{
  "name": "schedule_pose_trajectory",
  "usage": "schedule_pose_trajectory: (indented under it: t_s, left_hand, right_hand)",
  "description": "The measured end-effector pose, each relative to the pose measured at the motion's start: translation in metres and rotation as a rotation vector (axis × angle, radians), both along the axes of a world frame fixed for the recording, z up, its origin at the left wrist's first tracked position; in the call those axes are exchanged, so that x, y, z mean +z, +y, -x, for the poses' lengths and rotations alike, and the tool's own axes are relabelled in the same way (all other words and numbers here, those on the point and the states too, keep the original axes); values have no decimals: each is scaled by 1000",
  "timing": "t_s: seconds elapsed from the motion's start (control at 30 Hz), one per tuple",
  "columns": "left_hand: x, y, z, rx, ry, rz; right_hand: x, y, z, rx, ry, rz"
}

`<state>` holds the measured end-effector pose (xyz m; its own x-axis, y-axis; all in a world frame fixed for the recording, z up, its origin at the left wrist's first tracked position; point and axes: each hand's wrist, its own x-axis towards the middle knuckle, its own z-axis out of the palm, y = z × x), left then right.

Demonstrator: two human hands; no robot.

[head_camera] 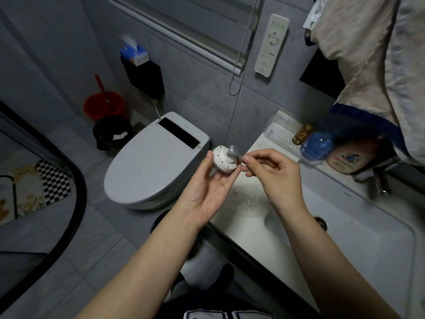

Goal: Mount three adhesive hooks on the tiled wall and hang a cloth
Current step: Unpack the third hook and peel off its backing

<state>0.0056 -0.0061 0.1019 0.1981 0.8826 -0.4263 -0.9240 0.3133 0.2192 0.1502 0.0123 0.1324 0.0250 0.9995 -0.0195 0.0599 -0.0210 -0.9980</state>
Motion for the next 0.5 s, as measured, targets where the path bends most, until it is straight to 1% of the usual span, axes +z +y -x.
schedule_pose_trajectory:
  t_s: [0.17, 0.27, 0.4, 0.5]
  left_hand:
    - [4, -4, 0, 3, 58, 0]
    - [7, -8, 0, -22, 93, -44]
    - [9, -11, -1, -5, 100, -54]
    - [7, -13, -1, 22, 201, -80]
  right_hand:
    - [-1, -2, -2, -8, -14, -6]
    - [-2, -2, -3, -5, -45, -24]
    - [0, -4, -6, -8, -76, -39]
    - [2, -6, -9, 21, -105, -41]
